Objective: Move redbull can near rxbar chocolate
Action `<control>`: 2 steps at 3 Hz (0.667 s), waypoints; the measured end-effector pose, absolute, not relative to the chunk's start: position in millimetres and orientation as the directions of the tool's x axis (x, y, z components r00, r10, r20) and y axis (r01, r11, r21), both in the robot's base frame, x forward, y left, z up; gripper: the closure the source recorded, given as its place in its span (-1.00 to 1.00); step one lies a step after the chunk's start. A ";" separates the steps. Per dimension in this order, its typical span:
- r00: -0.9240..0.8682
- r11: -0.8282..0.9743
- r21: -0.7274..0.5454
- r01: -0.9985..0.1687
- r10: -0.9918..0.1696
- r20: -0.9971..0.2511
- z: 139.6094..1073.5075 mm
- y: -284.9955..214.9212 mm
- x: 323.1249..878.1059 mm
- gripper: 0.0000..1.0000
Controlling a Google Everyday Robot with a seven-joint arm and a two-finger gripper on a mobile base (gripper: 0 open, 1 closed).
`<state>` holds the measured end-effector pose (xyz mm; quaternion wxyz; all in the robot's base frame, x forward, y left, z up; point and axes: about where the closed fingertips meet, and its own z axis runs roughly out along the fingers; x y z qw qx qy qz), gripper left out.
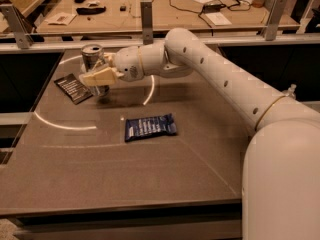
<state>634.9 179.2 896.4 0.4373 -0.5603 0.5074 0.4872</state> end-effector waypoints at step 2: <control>0.018 -0.133 0.002 -0.991 -0.149 -0.989 891.9 187.7 624.7 0.65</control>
Offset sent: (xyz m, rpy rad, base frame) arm -0.0081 0.0053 -0.0041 -0.0070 -0.0032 0.0238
